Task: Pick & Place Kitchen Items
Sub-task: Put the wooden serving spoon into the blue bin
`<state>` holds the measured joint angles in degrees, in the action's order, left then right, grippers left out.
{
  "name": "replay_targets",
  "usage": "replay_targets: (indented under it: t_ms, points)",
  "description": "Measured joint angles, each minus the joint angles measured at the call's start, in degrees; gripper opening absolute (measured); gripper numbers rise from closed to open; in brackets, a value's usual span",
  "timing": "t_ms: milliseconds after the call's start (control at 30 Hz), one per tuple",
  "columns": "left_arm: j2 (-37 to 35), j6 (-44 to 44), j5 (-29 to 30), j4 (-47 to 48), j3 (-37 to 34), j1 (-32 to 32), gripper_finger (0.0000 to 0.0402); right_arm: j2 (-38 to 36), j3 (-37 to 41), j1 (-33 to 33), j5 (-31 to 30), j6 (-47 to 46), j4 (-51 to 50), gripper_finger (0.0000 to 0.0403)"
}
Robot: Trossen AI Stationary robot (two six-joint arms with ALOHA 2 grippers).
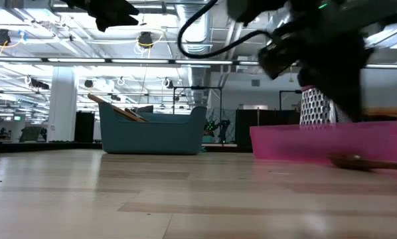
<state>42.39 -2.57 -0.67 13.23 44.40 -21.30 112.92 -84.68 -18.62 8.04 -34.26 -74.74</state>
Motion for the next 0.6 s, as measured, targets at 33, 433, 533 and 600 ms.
replay_targets:
  t_ms: [33, 433, 533, 600]
  points:
    - [0.00, 0.00, -0.02, 0.02, 0.00, 0.00, 0.0183, 0.00, 0.02, -0.58, 0.65, 2.20, -0.84, 0.0015]
    - [0.00, 0.00, 0.00, 0.07, -1.74, 0.00, 0.0176, -0.04, 2.40, -4.98, 1.15, 10.43, 0.64, 0.0003]
    - [0.00, -0.02, 0.00, 0.11, -2.29, 0.00, 0.0176, -0.04, 4.19, -5.22, 1.17, 10.41, 0.65, 0.0003]
    - [0.00, -0.04, 0.00, 0.04, -2.32, 0.00, 0.0176, -0.04, 5.25, -5.22, 1.13, 10.43, 0.99, 0.0002]
